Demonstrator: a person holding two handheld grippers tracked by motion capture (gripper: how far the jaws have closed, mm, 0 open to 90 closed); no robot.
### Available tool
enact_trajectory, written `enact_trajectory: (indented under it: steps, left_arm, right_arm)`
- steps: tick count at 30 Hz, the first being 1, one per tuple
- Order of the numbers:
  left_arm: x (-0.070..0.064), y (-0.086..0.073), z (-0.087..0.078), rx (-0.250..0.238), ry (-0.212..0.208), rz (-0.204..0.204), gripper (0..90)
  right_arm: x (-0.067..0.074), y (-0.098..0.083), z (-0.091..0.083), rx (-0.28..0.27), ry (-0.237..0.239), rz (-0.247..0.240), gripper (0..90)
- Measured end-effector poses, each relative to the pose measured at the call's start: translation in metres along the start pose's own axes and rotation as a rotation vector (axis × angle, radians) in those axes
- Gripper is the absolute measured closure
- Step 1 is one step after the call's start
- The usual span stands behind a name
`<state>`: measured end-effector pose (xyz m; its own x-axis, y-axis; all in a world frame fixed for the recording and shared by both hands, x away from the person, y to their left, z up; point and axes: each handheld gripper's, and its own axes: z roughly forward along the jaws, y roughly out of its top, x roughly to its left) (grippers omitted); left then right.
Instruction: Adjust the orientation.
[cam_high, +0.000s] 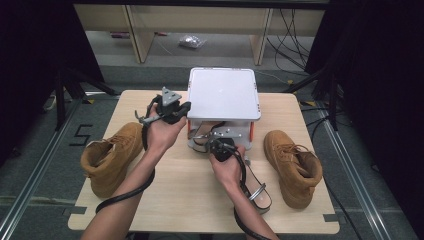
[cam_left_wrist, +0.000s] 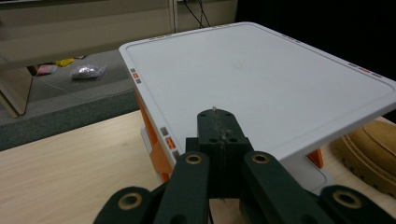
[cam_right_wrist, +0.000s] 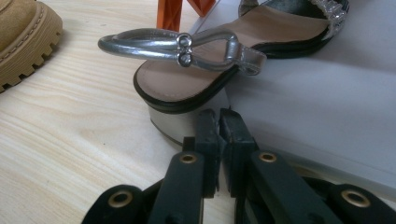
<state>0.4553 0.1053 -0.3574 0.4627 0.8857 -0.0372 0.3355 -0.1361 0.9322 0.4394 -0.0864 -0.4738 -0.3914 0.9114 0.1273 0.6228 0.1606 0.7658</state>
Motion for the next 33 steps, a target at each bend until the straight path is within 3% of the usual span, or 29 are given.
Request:
enact_trajectory:
  steps: [3, 6, 12, 16, 21, 25, 27, 28, 30, 32, 33]
  left_arm:
    - [0.005, -0.011, -0.011, 0.0, 0.007, -0.006, 89.7]
    - [0.013, -0.024, -0.017, 0.009, 0.021, -0.006, 89.6]
    - [0.031, -0.05, -0.019, 0.072, 0.057, -0.027, 89.6]
    - [0.036, -0.071, -0.01, 0.137, 0.057, -0.029, 89.7]
    - [0.036, -0.099, 0.009, 0.183, 0.052, -0.056, 89.6]
    - [0.034, -0.116, 0.023, 0.23, 0.038, -0.051, 89.6]
    - [0.032, -0.122, 0.031, 0.224, 0.024, -0.073, 89.7]
    - [0.032, -0.124, 0.033, 0.229, 0.014, -0.064, 89.6]
    - [0.029, -0.126, 0.039, 0.223, 0.002, -0.08, 89.6]
    - [0.029, -0.128, 0.043, 0.246, -0.014, -0.067, 89.7]
    - [0.027, -0.129, 0.046, 0.237, -0.016, -0.085, 89.7]
  right_arm:
    - [0.001, -0.001, 0.001, -0.001, 0.008, 0.018, 87.3]
    - [0.0, 0.0, 0.0, -0.002, 0.001, 0.001, 87.5]
    - [-0.001, 0.0, -0.001, -0.004, 0.008, 0.01, 88.2]
    - [-0.001, 0.001, -0.002, 0.004, -0.003, 0.001, 88.8]
    - [-0.002, 0.0, -0.001, 0.003, 0.004, 0.003, 90.0]
    - [-0.002, -0.001, 0.0, 0.013, 0.013, 0.002, 90.0]
    - [-0.001, -0.001, 0.001, 0.014, 0.014, 0.011, 90.0]
    - [0.001, -0.001, 0.001, 0.021, 0.009, 0.025, 90.0]
    - [-0.001, -0.001, 0.002, 0.014, 0.02, 0.011, 90.0]
    - [0.0, 0.0, 0.003, 0.022, 0.015, 0.023, 90.0]
    - [-0.001, 0.0, 0.004, 0.021, 0.025, 0.006, 90.0]
